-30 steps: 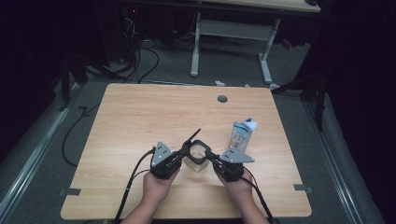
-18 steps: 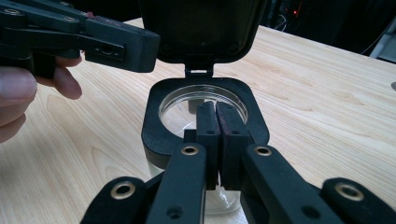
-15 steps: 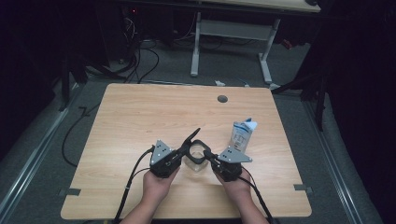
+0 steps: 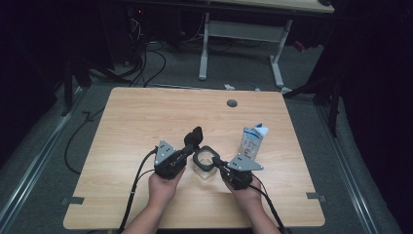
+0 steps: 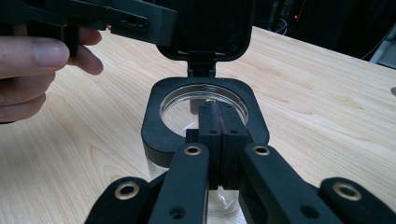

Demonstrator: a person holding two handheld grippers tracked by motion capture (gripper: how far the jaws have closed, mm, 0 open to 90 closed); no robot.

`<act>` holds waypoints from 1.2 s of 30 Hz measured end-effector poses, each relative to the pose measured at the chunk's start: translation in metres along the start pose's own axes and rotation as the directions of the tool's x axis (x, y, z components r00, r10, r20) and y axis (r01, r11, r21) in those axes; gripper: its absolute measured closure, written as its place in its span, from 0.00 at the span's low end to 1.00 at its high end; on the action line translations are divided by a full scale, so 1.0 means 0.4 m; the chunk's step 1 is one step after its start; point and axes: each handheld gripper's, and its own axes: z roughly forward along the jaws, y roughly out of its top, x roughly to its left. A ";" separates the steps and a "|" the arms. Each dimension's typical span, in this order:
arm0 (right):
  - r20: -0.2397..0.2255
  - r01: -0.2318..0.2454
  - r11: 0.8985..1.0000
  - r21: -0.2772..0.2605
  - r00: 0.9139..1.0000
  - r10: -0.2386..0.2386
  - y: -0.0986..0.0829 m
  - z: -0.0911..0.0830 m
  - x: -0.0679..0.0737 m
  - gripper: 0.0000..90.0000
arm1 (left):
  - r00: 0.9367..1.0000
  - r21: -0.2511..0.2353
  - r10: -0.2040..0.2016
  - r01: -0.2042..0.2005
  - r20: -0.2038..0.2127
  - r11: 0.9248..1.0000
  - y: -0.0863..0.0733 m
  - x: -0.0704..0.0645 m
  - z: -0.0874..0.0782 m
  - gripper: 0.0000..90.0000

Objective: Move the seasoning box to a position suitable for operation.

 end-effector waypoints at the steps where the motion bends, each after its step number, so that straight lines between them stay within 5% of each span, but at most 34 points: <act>1: 0.002 0.002 1.000 0.000 1.000 -0.002 0.000 0.000 0.000 1.00 | 1.000 0.003 0.001 -0.001 -0.003 1.000 -0.001 0.000 0.001 0.96; 15: 0.000 0.004 1.000 0.001 1.000 -0.004 0.000 -0.001 -0.003 1.00 | 1.000 0.028 0.015 -0.015 -0.020 1.000 -0.012 0.001 -0.004 0.94; 26: 0.001 0.009 1.000 0.001 1.000 -0.009 0.000 0.000 -0.002 1.00 | 0.999 0.123 0.042 -0.038 -0.029 0.992 -0.070 0.037 0.034 1.00; 36: 0.009 0.024 1.000 0.009 1.000 -0.024 0.004 -0.005 -0.002 0.96 | 1.000 0.147 0.009 -0.007 -0.012 0.989 -0.091 0.048 0.066 1.00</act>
